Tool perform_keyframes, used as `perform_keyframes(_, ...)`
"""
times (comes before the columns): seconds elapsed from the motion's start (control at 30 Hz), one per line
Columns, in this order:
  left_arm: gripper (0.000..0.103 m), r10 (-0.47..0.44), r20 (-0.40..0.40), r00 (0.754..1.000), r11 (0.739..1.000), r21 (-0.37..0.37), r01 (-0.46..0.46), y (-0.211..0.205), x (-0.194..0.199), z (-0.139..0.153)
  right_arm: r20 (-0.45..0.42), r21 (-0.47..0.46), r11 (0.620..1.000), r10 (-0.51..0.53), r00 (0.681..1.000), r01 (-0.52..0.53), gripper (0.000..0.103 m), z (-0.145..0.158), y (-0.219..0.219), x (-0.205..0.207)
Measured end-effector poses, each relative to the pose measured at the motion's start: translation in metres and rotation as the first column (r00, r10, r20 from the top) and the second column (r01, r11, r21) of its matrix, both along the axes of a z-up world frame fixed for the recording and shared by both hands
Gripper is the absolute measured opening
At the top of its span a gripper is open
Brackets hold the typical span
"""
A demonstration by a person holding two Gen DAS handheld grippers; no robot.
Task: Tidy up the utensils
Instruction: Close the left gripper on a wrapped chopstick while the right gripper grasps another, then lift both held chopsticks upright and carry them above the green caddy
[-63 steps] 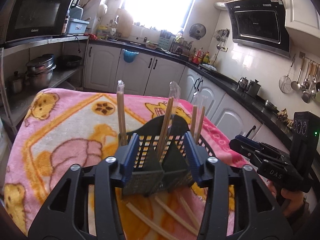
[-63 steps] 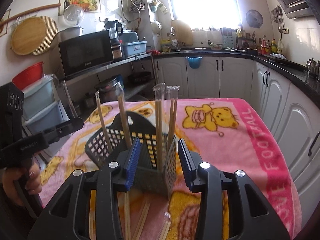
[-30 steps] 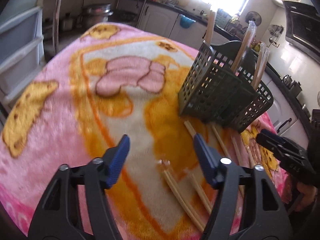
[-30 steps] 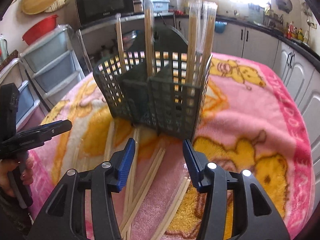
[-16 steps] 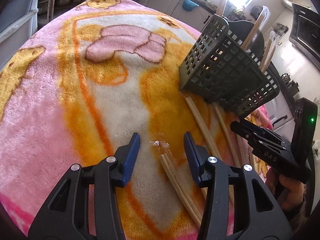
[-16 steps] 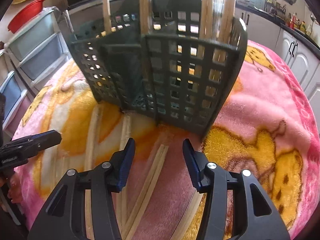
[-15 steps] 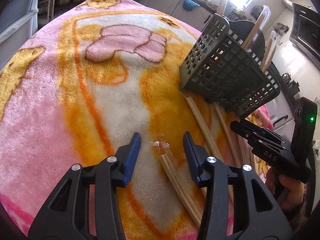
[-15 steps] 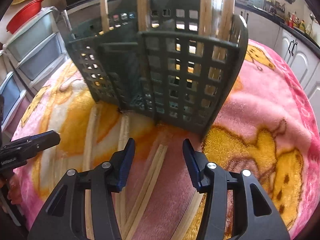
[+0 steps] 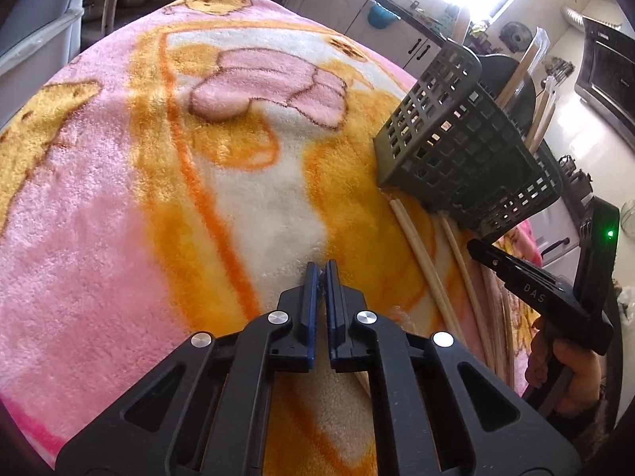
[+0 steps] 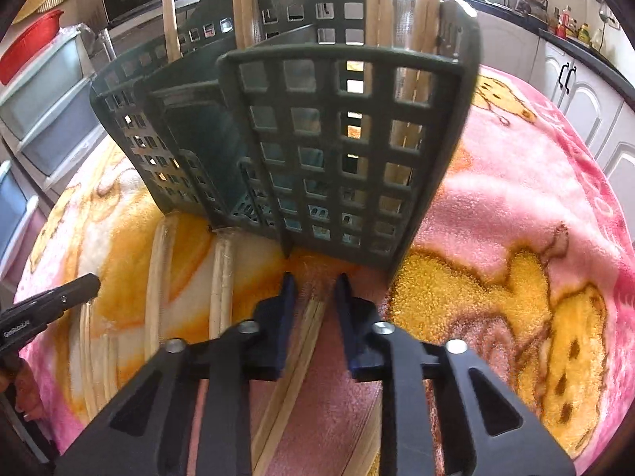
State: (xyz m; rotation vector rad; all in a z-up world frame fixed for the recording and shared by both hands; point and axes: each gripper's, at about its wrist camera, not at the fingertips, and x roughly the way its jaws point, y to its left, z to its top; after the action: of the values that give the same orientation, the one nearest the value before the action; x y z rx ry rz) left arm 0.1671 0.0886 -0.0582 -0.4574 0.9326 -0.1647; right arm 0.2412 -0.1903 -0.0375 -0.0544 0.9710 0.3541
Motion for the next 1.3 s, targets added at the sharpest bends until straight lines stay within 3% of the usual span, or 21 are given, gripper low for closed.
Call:
perform_keyframes(0.23,0.001,0.003,0.052,0.999,1.000,-0.012,-0.003,0.005,-0.009,0.014,0.028,0.085,0.996,-0.007,1.000,0.005,0.006,0.015,-0.018,-0.012)
perform_keyframes(0.63,0.001,0.011,0.160,0.987,1.000,-0.025,-0.007,0.008,-0.025,0.054,0.192,0.151,0.985,0.055,0.980,-0.085,0.006,0.075,-0.017,-0.061)
perform_keyframes(1.1,0.001,-0.076,0.286,0.955,0.996,-0.015,0.084,-0.019,-0.034,0.101,0.336,0.198,0.969,0.076,0.939,-0.149,0.006,0.123,-0.009,-0.106)
perform_keyframes(1.3,0.001,-0.123,0.318,0.940,0.991,-0.005,0.131,-0.034,-0.035,0.116,0.360,0.224,0.963,0.063,0.931,-0.151,0.006,0.132,-0.016,-0.113)
